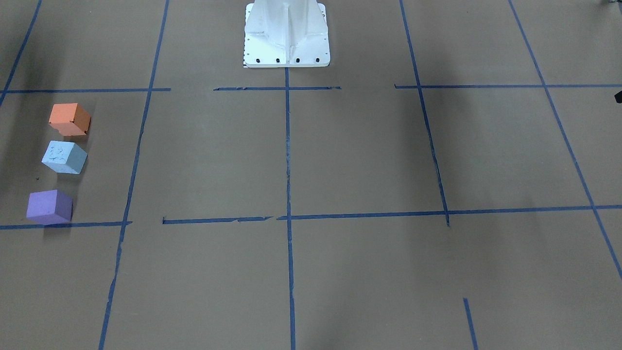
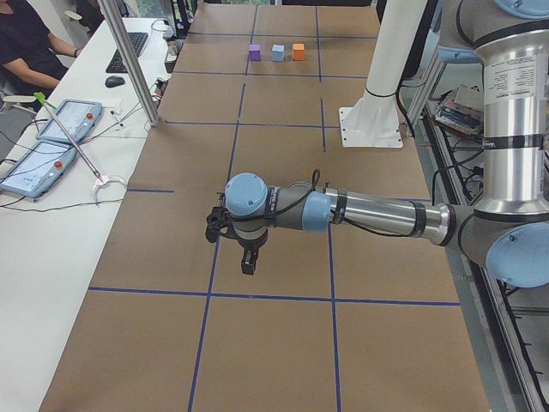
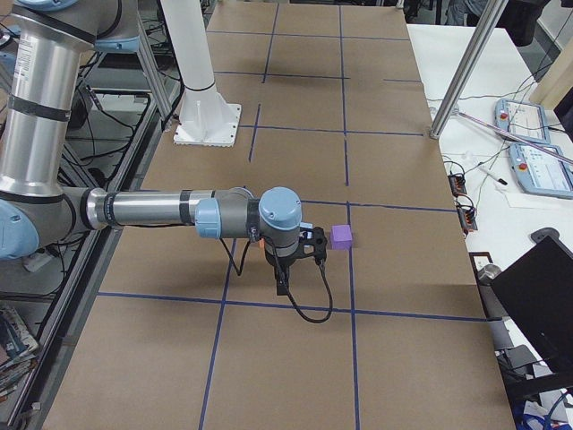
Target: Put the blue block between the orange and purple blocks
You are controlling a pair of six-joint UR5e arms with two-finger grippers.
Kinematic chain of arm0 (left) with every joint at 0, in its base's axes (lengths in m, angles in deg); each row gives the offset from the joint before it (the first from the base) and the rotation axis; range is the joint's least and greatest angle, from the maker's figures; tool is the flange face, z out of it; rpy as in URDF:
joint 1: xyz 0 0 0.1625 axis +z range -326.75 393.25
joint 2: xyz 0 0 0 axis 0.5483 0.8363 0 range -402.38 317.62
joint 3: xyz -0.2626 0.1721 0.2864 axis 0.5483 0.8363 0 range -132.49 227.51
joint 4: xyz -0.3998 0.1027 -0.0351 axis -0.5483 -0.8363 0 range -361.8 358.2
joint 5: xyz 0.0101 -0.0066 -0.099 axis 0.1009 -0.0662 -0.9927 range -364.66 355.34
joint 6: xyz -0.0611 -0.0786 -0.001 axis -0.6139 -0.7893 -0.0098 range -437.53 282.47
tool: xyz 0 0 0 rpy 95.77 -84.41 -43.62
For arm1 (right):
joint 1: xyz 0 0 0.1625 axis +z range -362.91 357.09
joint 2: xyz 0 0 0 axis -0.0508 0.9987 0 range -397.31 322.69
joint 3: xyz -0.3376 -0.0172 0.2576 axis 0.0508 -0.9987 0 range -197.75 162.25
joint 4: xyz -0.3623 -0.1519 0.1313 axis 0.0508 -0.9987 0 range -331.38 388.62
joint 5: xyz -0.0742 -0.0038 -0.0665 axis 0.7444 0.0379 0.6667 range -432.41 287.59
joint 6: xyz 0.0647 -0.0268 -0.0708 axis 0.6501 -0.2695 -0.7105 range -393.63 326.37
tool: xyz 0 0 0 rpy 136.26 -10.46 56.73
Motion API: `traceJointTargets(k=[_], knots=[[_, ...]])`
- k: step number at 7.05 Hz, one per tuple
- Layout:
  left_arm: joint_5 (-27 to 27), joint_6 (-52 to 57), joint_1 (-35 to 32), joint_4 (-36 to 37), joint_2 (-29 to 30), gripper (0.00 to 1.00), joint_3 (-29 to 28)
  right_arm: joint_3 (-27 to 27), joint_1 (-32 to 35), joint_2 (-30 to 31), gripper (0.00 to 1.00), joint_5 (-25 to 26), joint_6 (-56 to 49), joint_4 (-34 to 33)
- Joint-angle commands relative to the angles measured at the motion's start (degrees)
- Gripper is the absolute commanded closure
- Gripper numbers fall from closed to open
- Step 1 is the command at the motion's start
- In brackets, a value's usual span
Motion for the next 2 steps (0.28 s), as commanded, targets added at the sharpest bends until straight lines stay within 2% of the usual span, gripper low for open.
traceJointTargets(k=[1, 2], knots=[[0.3, 0.0, 0.1, -0.1, 0.0, 0.00, 0.0, 0.1, 0.0, 0.0, 0.00, 0.0, 0.0, 0.0], [0.3, 0.2, 0.1, -0.2, 0.4, 0.00, -0.3, 0.1, 0.0, 0.0, 0.00, 0.0, 0.0, 0.0]])
